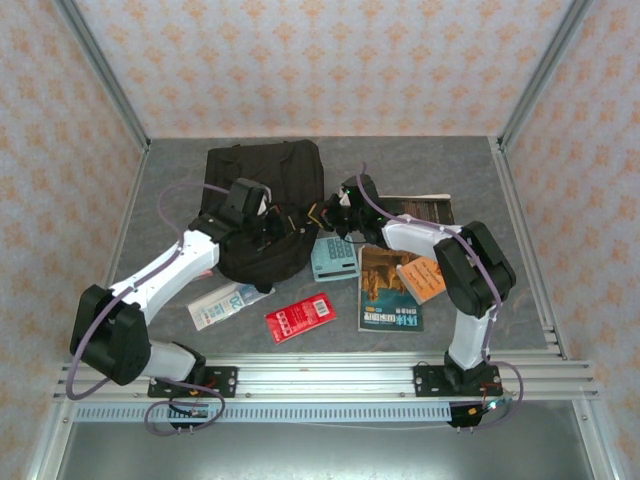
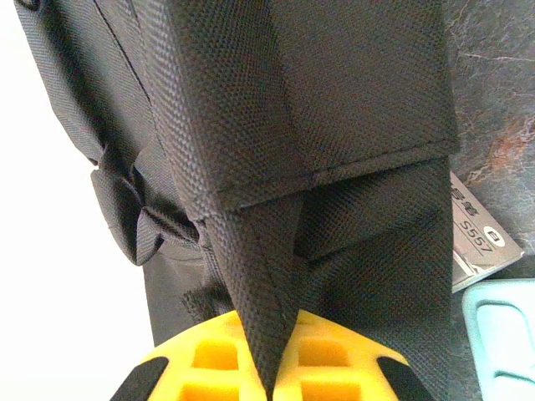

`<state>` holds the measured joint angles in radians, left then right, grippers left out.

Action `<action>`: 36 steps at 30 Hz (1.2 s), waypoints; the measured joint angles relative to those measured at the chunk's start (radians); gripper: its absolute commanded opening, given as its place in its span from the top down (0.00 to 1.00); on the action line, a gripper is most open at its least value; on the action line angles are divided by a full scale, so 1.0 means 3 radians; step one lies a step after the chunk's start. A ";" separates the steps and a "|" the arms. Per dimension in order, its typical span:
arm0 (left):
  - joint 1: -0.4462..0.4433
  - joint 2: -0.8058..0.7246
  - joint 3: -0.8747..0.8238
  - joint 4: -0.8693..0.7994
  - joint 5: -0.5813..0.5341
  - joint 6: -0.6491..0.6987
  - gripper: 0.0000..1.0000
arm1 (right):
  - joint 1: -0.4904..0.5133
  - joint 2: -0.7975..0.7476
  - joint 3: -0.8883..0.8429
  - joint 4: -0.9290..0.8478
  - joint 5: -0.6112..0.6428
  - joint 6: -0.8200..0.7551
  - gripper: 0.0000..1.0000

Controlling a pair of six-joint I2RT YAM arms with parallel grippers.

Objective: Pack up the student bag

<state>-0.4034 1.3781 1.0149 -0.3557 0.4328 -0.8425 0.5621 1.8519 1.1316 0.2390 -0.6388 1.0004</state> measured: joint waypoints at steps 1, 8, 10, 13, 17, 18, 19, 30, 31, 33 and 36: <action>0.0000 -0.0010 -0.0003 0.0000 0.0001 0.0020 1.00 | 0.0000 0.0000 0.0000 0.0001 -0.0004 0.0001 1.00; -0.0009 -0.0003 0.0018 0.0004 -0.0024 0.0103 1.00 | 0.0000 0.0000 0.0000 0.0130 -0.0041 0.0041 1.00; -0.0029 0.0018 0.0072 0.0022 -0.0024 0.0149 1.00 | 0.0000 0.0000 0.0000 0.0137 -0.0041 0.0041 1.00; -0.0135 0.0034 0.0214 0.0008 -0.0060 0.0378 1.00 | -0.0004 0.0000 0.0008 0.0104 -0.0039 0.0025 1.00; -0.0403 0.0048 0.0498 -0.0256 -0.0231 0.0912 1.00 | -0.0011 0.0000 0.0173 -0.0062 -0.0053 -0.0058 1.00; -0.0441 0.0052 0.0567 -0.0350 -0.0273 0.1055 1.00 | -0.0014 0.0000 0.0215 -0.0097 -0.0065 -0.0083 1.00; -0.0484 0.0061 0.0680 -0.0450 -0.0306 0.1218 1.00 | -0.0019 0.0000 0.0261 -0.0140 -0.0072 -0.0116 1.00; -0.0552 0.0388 0.1231 -0.0944 -0.0641 0.2082 1.00 | -0.0095 0.0001 0.0371 -0.0572 -0.0117 -0.0378 1.00; -0.0552 0.0394 0.1194 -0.0955 -0.0689 0.2065 0.99 | -0.0097 0.0001 0.0375 -0.0577 -0.0117 -0.0401 1.00; -0.0552 0.0389 0.1157 -0.0989 -0.0787 0.1933 0.89 | -0.0097 0.0001 0.0376 -0.0587 -0.0116 -0.0450 1.00; -0.0519 0.0370 0.1144 -0.1002 -0.0813 0.1568 0.65 | -0.0097 0.0001 0.0376 -0.0595 -0.0116 -0.0500 1.00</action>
<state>-0.5591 1.4891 1.3582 -0.6563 0.1890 -0.3721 0.5331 1.8523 1.2446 0.0605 -0.6735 0.8505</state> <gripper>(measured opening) 0.214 0.051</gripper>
